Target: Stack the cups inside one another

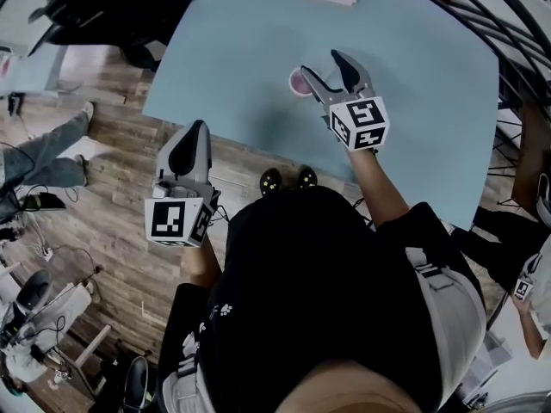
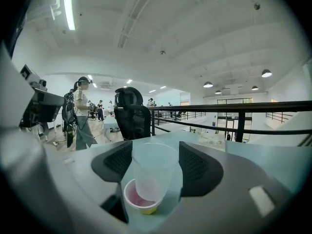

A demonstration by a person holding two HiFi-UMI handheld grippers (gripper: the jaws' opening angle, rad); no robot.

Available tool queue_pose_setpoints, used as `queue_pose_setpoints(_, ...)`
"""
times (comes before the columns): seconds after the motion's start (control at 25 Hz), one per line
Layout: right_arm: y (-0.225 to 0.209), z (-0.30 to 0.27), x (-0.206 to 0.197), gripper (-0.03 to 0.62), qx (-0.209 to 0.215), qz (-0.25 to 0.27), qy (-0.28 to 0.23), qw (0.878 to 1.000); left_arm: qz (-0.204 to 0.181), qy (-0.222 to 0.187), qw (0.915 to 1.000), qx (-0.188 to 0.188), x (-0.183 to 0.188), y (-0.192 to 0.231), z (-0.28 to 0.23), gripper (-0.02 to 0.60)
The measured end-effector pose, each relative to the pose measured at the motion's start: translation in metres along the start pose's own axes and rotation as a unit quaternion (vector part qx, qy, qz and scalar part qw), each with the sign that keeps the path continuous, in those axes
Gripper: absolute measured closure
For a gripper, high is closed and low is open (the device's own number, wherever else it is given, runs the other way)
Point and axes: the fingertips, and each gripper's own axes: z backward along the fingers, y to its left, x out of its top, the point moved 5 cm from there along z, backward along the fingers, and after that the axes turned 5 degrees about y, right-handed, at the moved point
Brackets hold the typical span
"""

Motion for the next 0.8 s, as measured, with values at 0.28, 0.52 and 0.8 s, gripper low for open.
queue_pose_setpoints(0.28, 0.015, -0.017, -0.01, 0.283, 0.019, -0.002, 0.017, 1.0, 0.014, 0.0, 0.9997, 0.021, -0.004, 0.013, 0.01, 0.594)
queue_pose_setpoints(0.52, 0.017, -0.021, -0.023, 0.281, 0.022, 0.007, 0.04, 0.999, 0.015, 0.0, 0.9996, 0.022, -0.004, 0.011, 0.012, 0.594)
queue_pose_setpoints(0.8, 0.02, -0.024, -0.041, 0.278, 0.028, 0.02, 0.074, 0.997, 0.015, 0.002, 0.9996, 0.026, -0.005, 0.008, 0.014, 0.594)
